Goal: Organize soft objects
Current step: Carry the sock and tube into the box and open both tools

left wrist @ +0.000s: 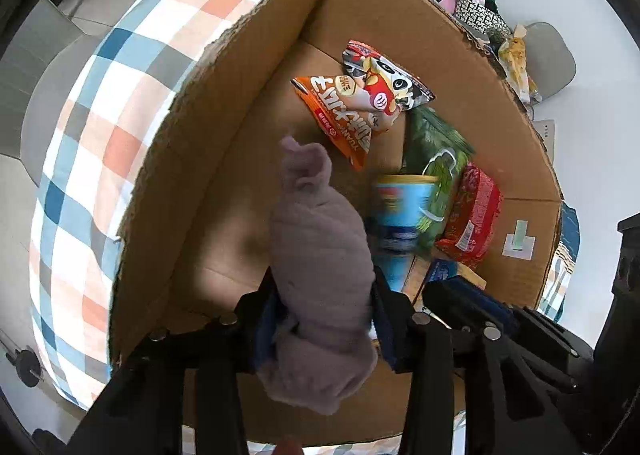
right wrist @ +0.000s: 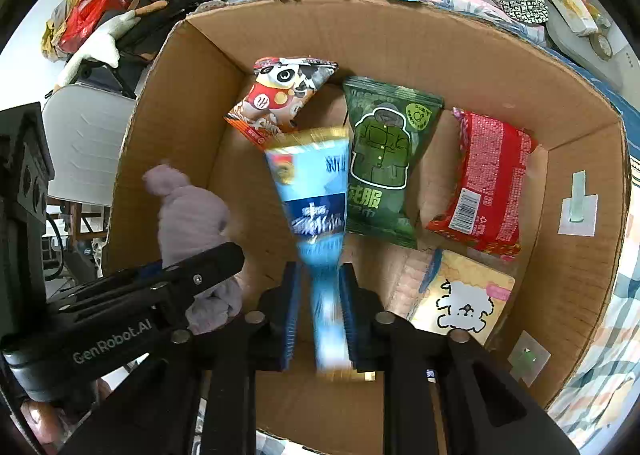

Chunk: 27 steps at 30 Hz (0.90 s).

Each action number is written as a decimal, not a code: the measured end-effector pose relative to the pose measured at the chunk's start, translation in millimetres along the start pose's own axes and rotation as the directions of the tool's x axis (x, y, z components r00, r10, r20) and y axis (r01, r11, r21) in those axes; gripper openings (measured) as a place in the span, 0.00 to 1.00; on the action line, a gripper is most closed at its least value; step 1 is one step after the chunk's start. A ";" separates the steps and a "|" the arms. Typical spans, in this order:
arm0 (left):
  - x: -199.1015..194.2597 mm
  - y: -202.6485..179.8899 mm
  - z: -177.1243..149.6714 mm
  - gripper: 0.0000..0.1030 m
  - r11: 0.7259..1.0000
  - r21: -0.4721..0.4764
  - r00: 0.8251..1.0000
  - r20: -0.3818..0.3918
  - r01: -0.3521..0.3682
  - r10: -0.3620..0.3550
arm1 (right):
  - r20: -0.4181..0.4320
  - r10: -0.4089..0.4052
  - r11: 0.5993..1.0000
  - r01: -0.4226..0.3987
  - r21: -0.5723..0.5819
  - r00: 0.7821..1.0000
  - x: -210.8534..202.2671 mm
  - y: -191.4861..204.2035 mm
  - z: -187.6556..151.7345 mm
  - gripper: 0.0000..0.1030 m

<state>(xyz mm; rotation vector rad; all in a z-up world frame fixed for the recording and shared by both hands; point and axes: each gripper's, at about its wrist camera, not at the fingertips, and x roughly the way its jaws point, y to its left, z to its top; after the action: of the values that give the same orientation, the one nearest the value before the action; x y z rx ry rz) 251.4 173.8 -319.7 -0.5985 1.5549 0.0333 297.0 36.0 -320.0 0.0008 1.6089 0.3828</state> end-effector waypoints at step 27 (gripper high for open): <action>-22.4 -40.3 -28.0 0.94 0.908 0.247 0.924 0.273 -0.337 0.269 | 0.080 -0.274 0.951 0.258 0.168 0.959 -34.2 -51.3 -52.8 0.94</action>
<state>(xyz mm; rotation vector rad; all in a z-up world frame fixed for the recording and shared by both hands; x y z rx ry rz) 240.1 136.4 -282.5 -0.1078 1.3769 0.1073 260.5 -33.1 -298.1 -0.0756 1.5099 0.0456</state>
